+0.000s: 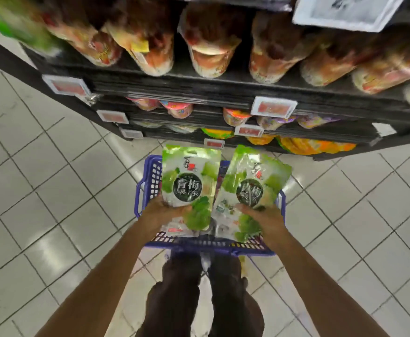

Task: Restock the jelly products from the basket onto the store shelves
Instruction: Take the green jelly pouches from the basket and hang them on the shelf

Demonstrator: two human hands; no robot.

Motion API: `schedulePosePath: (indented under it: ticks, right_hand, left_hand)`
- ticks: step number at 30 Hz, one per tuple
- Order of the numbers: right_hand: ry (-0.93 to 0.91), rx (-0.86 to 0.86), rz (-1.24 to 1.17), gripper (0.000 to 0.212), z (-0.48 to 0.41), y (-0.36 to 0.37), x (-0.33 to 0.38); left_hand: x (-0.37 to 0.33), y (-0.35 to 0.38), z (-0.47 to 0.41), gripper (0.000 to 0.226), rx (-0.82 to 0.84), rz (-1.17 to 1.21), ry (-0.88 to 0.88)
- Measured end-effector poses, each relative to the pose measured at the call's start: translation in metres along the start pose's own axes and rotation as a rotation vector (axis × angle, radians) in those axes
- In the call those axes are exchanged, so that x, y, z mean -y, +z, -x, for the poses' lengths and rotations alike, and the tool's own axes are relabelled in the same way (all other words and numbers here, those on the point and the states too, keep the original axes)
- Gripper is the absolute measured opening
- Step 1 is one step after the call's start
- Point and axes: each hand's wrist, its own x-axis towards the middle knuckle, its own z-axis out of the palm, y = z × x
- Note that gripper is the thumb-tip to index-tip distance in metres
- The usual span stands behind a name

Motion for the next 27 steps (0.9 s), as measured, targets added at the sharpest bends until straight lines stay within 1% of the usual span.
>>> schedulePosePath:
  ticks: [3, 4, 5, 7, 9, 10, 12, 15, 19, 23, 27]
  right_hand:
    - [-0.136, 0.045, -0.047, 0.076, 0.071, -0.022, 0.058]
    - [-0.177, 0.059, -0.044, 0.082, 0.097, -0.031, 0.078]
    - [-0.228, 0.083, -0.043, 0.082, 0.117, -0.038, 0.095]
    - [-0.34, 0.122, -0.05, 0.072, 0.165, -0.054, 0.134]
    - [-0.437, 0.145, -0.046, 0.067, 0.211, -0.068, 0.17]
    - [-0.499, 0.154, -0.04, 0.064, 0.234, -0.075, 0.189]
    - [-0.61, 0.16, -0.035, 0.058, 0.28, -0.088, 0.224]
    - [-0.766, 0.111, -0.029, 0.056, 0.349, -0.104, 0.275]
    - [-0.963, 0.073, -0.017, 0.058, 0.431, -0.115, 0.335]
    - [-1.185, 0.009, -0.138, 0.048, 0.498, -0.12, 0.386]
    - [-1.379, -0.01, -0.213, 0.047, 0.557, -0.123, 0.431]
  left_hand:
    - [-0.056, 0.01, 0.067, 0.046, 0.016, 0.011, 0.109]
    - [-0.077, 0.014, 0.089, 0.047, 0.011, 0.015, 0.147]
    - [-0.093, 0.017, 0.107, 0.047, 0.007, 0.018, 0.186]
    - [-0.133, 0.024, 0.149, 0.05, -0.004, 0.038, 0.265]
    - [-0.17, 0.03, 0.184, 0.06, -0.005, 0.067, 0.335]
    - [-0.19, 0.032, 0.202, 0.059, 0.015, 0.078, 0.376]
    - [-0.23, 0.038, 0.24, 0.049, 0.062, 0.077, 0.454]
    - [-0.289, 0.048, 0.297, 0.047, 0.079, 0.1, 0.591]
    - [-0.362, 0.054, 0.37, 0.055, 0.062, 0.085, 0.785]
    - [-0.421, 0.053, 0.436, 0.046, 0.069, 0.044, 0.973]
    - [-0.474, 0.046, 0.495, 0.052, 0.03, 0.073, 1.157]
